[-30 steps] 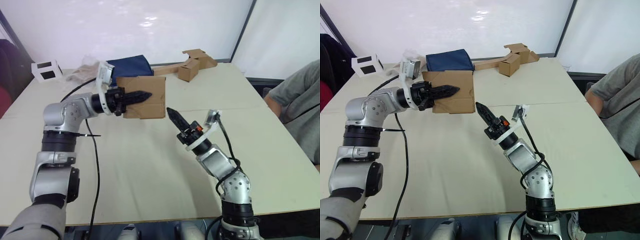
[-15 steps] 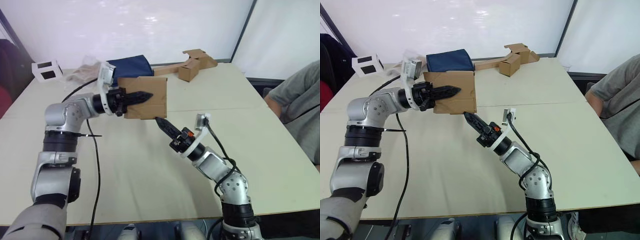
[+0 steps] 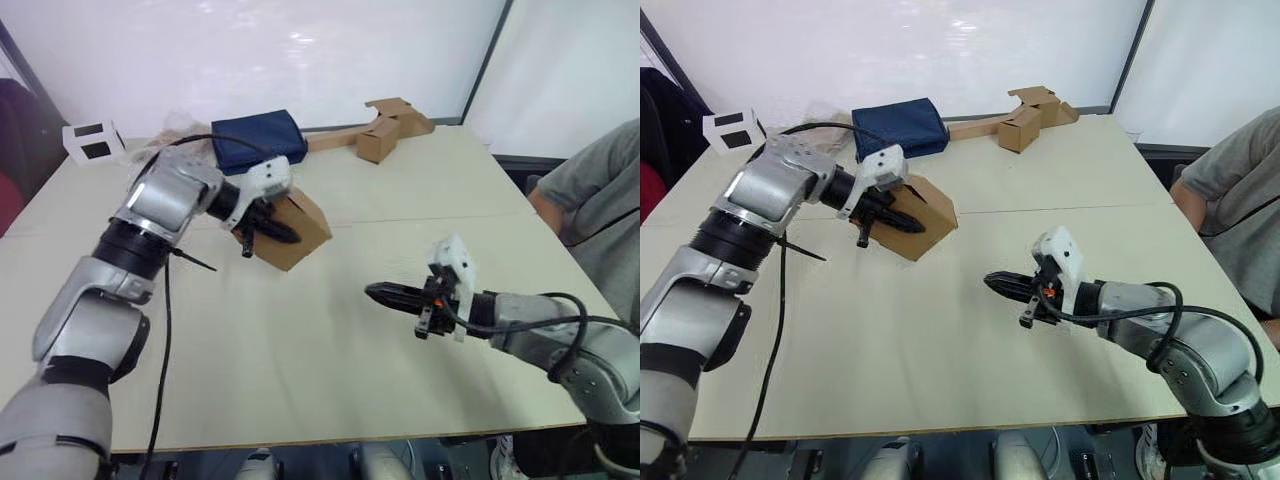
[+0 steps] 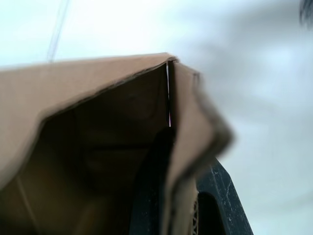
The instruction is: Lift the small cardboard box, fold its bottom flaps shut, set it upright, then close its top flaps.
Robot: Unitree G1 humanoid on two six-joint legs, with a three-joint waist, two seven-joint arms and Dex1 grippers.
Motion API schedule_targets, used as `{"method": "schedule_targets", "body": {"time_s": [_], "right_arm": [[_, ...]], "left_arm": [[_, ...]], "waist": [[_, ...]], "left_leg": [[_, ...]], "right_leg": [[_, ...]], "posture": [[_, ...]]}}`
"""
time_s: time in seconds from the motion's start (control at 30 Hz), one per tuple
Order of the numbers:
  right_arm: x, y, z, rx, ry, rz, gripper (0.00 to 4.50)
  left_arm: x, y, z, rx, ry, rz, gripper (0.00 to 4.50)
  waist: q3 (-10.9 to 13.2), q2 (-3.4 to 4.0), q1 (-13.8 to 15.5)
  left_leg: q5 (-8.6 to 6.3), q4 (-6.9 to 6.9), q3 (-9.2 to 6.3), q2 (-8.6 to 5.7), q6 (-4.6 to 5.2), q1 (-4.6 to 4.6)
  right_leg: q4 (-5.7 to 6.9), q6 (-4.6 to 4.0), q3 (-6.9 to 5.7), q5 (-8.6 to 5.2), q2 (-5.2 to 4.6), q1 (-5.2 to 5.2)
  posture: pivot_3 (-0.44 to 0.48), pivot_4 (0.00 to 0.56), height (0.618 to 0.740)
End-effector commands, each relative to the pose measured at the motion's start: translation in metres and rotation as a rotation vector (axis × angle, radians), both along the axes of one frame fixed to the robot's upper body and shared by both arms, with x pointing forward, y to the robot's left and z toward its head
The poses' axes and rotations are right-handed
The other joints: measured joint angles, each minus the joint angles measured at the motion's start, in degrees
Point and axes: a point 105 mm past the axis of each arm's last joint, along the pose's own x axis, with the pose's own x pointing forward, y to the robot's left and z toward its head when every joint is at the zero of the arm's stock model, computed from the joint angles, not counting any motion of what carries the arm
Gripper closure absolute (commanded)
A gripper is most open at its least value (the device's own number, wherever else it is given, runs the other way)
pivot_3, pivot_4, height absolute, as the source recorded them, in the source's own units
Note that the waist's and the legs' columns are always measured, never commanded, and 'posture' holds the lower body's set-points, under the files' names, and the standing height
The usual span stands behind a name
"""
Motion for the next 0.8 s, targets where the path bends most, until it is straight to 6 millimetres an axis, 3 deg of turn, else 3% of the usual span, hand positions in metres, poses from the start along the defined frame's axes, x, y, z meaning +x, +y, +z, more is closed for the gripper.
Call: {"method": "schedule_targets", "body": {"time_s": [0.03,0.2,0.33,0.43,0.5,0.6,0.7,0.8], "right_arm": [[-0.001,0.003,0.007,-0.042,-0.093,0.020,4.47],[-0.002,0.007,-0.003,-0.089,-0.118,0.004,4.47],[-0.001,0.013,-0.001,0.002,-0.123,-0.034,4.47],[0.001,0.015,-0.004,0.011,-0.125,-0.053,4.50],[0.001,0.015,-0.007,0.005,-0.118,-0.056,4.50],[0.000,0.016,-0.009,0.005,-0.109,-0.048,4.50],[-0.003,0.018,-0.006,0.038,-0.102,-0.025,4.50],[-0.004,0.020,-0.002,0.076,-0.098,-0.009,4.50]], "left_arm": [[-0.005,-0.009,-0.004,0.217,-0.036,-0.115,4.50],[-0.012,-0.021,-0.006,0.263,-0.026,-0.200,4.50],[-0.019,-0.025,-0.014,0.305,-0.014,-0.247,4.50],[-0.019,-0.027,-0.015,0.293,-0.002,-0.235,3.82],[-0.021,-0.028,-0.012,0.275,0.004,-0.238,3.12],[-0.024,-0.034,0.010,0.214,-0.014,-0.241,2.01],[-0.025,-0.035,0.032,0.166,-0.042,-0.237,2.01],[-0.022,-0.023,0.070,0.023,-0.040,-0.142,2.01]], "waist": [[0.0,0.00,0.1],[0.0,-0.02,0.1],[0.0,-0.02,-0.1],[0.0,-0.03,0.1],[0.0,-0.03,0.3],[0.0,-0.04,0.3],[0.1,-0.08,0.3],[0.1,-0.08,0.2]], "left_leg": [[0.00,0.00,0.00,0.00,0.00,-0.01],[0.00,0.01,0.02,0.00,0.01,-0.02],[-0.02,0.00,0.01,0.03,0.03,-0.01],[-0.01,0.04,0.01,0.02,0.03,-0.02],[-0.02,0.05,0.01,0.02,0.03,-0.01],[-0.02,0.05,0.01,0.02,0.03,-0.01],[-0.02,0.06,0.01,0.02,0.03,-0.01],[-0.02,0.05,0.01,0.02,0.03,-0.01]], "right_leg": [[-0.01,0.00,0.00,0.00,-0.01,0.01],[0.00,0.00,0.01,0.00,-0.02,0.01],[0.01,0.00,0.02,0.00,0.00,0.01],[0.02,0.00,0.01,0.00,-0.02,0.01],[0.02,0.00,0.01,0.00,-0.02,0.03],[0.02,0.00,0.01,0.00,-0.02,0.03],[0.03,0.00,0.00,0.00,-0.01,0.03],[0.02,0.01,0.00,0.00,-0.01,0.03]], "posture": [[0.000,0.150,0.740],[0.000,0.150,0.740],[0.000,0.150,0.740],[0.000,0.150,0.740],[0.000,0.150,0.740],[0.000,0.150,0.740],[0.000,0.150,0.740],[0.000,0.150,0.740]]}}
